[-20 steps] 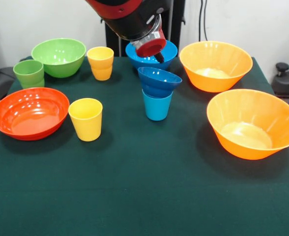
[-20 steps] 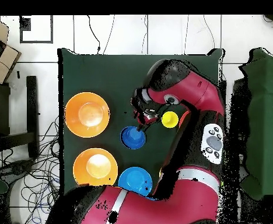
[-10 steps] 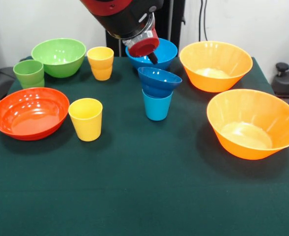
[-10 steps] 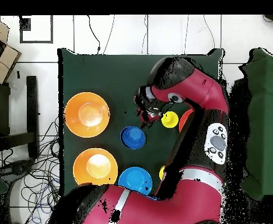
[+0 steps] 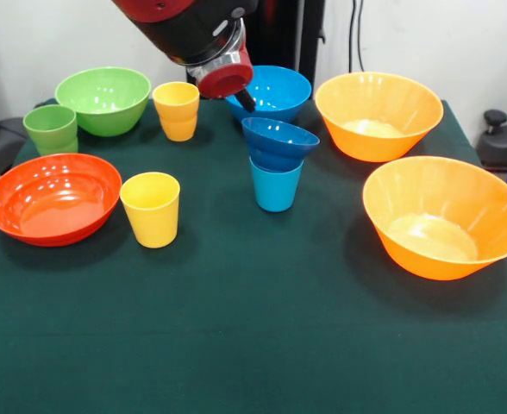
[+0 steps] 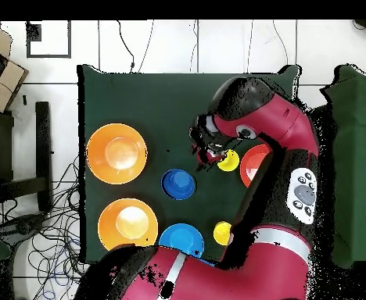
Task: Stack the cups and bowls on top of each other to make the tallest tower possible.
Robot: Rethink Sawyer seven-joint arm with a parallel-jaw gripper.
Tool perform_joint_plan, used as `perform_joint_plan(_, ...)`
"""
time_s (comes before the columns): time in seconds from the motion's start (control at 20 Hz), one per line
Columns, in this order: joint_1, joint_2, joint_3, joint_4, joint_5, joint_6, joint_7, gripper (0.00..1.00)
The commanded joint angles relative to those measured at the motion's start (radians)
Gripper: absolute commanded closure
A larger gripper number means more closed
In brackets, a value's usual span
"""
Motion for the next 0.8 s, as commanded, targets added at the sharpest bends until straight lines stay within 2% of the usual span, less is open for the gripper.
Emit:
perform_joint_plan(0.05, -0.002, -0.021, 0.038, 0.088, -0.107, -0.008, -0.032, 0.00)
perform_joint_plan(0.5, -0.008, -0.051, 0.032, 0.190, -0.112, -0.062, -0.050, 0.00)
perform_joint_plan(0.8, -0.001, -0.056, 0.025, 0.260, -0.104, -0.134, -0.041, 0.00)
